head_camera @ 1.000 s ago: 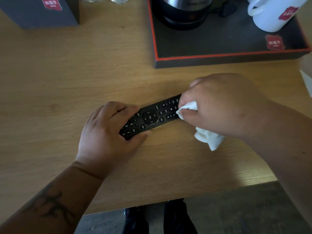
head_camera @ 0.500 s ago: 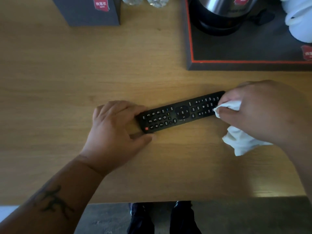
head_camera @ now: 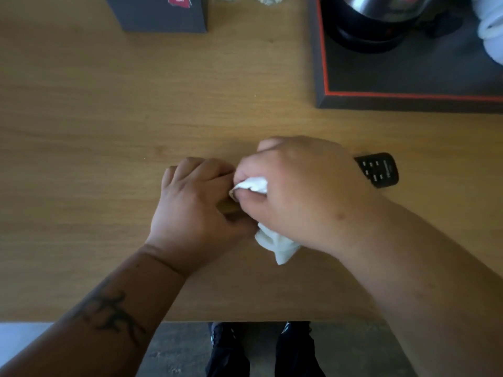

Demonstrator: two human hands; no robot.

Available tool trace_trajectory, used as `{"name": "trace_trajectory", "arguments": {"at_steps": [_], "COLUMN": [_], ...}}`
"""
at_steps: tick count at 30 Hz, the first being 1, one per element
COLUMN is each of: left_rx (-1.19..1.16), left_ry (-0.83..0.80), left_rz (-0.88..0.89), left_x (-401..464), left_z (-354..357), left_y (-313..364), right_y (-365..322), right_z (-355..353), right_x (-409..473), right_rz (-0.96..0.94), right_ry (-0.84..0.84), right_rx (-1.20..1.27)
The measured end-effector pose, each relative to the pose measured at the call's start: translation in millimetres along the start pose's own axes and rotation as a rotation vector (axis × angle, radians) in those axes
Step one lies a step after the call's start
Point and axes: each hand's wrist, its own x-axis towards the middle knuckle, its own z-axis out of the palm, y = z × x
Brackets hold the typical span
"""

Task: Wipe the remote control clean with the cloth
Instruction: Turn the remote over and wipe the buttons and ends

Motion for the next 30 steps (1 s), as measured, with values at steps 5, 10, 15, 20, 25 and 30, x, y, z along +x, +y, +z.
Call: {"name": "trace_trajectory", "arguments": {"at_steps": [5,10,15,20,25,30], "left_rx": [-0.054,-0.035,-0.057,-0.069,-0.087,-0.077], "left_ry": [-0.039,-0.076,-0.054,-0.101,-0.061,-0.079], "left_rz": [-0.006,0.015,0.013,0.008,0.002,0.015], "left_x": [1,0,-2,0,-1,0], "left_z": [-1,-2,-1,-3,-2,-3], "left_y": [0,-3,-3,-4,-3,-4], "right_y": [8,14,4,9,-3,4], "right_z": [4,-10,-3,-12,-6,-9], "right_x": [4,5,6,15,16,14], "right_rz": [0.093,0.245,0.183,0.237,0.168,0.250], "right_ry": [-0.033,-0.066,-0.065,-0.174,-0.144,-0.176], "right_rx": [-0.023,-0.080,-0.077,-0.161,-0.110,-0.121]}}
